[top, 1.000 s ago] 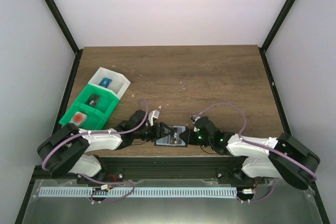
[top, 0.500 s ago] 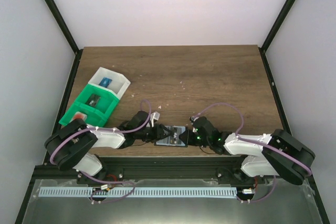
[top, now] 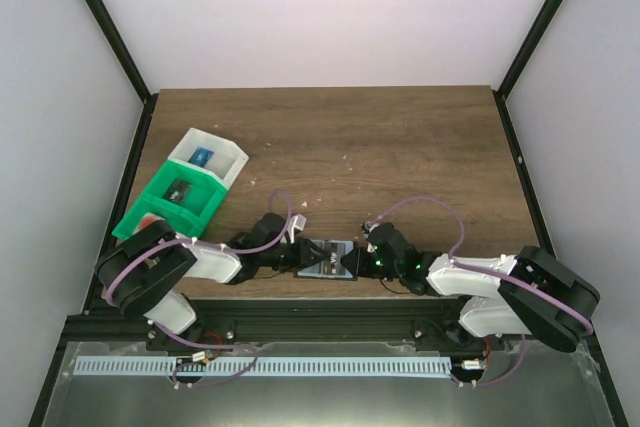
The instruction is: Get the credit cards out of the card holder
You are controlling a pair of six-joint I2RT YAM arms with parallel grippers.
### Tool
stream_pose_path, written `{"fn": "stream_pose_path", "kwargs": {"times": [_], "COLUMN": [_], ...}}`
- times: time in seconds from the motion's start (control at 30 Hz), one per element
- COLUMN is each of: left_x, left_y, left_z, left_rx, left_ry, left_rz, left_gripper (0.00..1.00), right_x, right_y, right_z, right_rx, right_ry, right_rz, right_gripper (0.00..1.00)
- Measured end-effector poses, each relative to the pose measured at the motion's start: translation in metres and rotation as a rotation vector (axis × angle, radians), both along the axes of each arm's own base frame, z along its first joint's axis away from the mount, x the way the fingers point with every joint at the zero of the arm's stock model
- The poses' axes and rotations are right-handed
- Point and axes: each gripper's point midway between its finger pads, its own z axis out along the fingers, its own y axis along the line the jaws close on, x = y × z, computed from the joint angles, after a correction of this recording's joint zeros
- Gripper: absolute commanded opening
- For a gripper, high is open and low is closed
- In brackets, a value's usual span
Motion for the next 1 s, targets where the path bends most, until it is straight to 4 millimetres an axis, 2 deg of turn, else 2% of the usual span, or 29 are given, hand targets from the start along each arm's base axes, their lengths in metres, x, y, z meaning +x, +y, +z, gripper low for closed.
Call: {"fn": "stream_pose_path", "kwargs": {"times": [0.2, 0.67, 0.8, 0.93, 1.0], "left_x": [-0.004, -0.004, -0.004, -0.005, -0.004], "left_y": [-0.004, -0.008, -0.009, -0.010, -0.012], "left_z": [-0.006, -0.005, -0.006, -0.005, -0.003], "left_rx": [0.002, -0.014, -0.016, -0.025, -0.036], "left_ry": [0.009, 0.003, 0.007, 0.009, 0.005], "left_rz": [-0.014, -0.016, -0.017, -0.018, -0.021], "left_gripper": [0.27, 0.22, 0.15, 0.00, 0.00], "right_x": [0.000, -0.001, -0.001, -0.001, -0.001], "right_y": [0.000, -0.001, -0.001, -0.001, 0.000], "right_z": [0.000, -0.001, -0.001, -0.001, -0.001], "right_rx": [0.003, 0.006, 0.007, 0.008, 0.009], "right_ry": [0.001, 0.000, -0.001, 0.000, 0.001], "right_rz": [-0.002, -0.002, -0.002, -0.001, -0.002], "right_gripper": [0.18, 0.17, 0.17, 0.17, 0.17]}}
